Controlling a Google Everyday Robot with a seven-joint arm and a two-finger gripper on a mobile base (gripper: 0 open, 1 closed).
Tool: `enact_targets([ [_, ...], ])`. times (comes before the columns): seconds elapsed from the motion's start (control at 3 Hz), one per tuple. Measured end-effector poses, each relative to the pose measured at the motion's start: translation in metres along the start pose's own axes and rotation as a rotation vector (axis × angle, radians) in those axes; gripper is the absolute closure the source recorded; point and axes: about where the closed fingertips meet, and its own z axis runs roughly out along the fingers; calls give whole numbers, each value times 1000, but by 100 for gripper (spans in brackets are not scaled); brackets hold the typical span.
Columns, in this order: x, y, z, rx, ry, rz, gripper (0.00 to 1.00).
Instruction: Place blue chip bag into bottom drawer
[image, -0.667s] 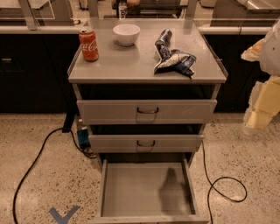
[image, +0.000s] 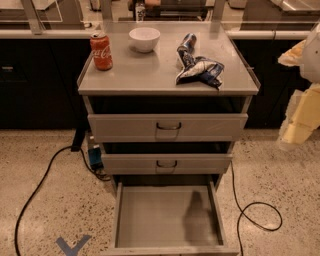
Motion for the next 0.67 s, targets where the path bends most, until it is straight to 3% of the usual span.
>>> enact_targets([
  [0.33, -15, -27, 7, 48, -48, -10, 0],
  [0.67, -49, -74, 31, 66, -129, -29, 0],
])
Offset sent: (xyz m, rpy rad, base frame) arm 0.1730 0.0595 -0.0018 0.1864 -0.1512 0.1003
